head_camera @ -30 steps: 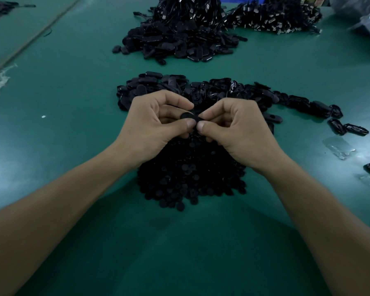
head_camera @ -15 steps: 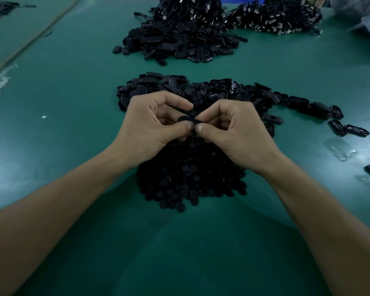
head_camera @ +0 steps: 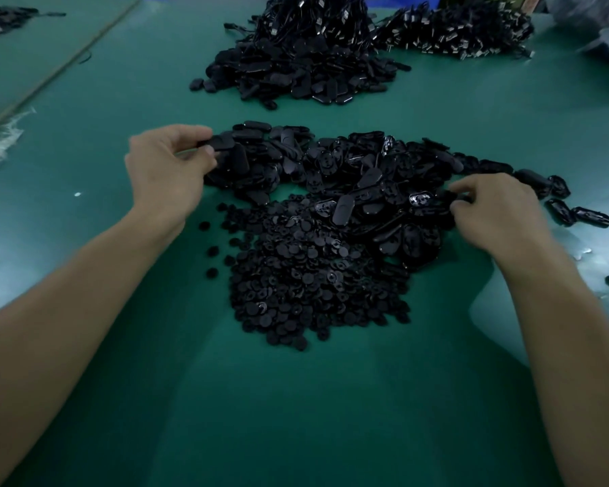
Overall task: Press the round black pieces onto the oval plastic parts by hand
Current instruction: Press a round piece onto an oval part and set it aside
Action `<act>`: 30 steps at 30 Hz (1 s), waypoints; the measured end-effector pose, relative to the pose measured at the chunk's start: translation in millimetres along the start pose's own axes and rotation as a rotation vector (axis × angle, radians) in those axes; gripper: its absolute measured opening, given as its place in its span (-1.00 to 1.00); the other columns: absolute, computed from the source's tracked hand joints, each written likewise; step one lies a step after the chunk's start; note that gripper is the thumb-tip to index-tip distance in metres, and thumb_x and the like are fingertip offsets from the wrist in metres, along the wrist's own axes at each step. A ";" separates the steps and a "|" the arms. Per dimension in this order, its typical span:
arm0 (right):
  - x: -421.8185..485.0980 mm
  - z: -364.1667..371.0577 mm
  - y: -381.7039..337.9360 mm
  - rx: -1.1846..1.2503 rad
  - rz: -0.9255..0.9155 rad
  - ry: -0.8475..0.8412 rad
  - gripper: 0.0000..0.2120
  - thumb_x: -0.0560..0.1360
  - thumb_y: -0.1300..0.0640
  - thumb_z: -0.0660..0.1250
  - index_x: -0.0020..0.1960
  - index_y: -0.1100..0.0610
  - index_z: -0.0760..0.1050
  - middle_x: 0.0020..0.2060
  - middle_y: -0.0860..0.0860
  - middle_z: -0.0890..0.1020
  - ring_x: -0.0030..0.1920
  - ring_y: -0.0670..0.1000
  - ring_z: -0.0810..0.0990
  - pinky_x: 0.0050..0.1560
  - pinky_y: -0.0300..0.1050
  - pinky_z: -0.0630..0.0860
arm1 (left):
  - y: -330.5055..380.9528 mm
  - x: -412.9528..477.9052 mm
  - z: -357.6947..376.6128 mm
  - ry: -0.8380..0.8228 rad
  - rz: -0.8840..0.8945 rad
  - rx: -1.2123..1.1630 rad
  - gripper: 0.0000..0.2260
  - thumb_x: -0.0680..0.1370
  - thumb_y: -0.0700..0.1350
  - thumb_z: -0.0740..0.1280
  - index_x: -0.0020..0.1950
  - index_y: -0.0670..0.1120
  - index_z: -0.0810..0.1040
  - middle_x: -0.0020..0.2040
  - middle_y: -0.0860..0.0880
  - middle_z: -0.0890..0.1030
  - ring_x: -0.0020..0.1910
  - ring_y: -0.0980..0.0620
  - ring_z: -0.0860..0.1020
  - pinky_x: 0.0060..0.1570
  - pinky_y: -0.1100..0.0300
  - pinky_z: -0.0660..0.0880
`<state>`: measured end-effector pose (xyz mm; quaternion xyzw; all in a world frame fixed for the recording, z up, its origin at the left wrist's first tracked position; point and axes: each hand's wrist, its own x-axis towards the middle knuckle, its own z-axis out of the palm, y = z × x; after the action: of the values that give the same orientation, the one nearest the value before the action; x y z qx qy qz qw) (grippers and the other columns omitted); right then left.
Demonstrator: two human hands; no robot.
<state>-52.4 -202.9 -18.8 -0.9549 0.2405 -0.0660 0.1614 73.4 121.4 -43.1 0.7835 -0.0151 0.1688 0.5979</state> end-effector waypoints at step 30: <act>8.2 0.9 -3.8 0.625 -0.049 0.217 -0.86 0.47 0.19 0.50 -0.09 -0.05 0.65 -0.29 -0.12 0.60 -0.27 -0.14 0.55 -0.11 -0.19 0.55 | 30.5 -44.2 11.7 -0.175 0.425 0.210 -0.93 0.55 -0.12 0.44 -0.04 0.06 0.63 -0.20 0.23 0.61 -0.27 0.31 0.56 -0.22 0.47 0.46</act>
<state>-43.4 -203.4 -18.0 -0.8521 0.2012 -0.2417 0.4183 27.8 93.8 -29.9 0.8321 -0.2139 0.2228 0.4607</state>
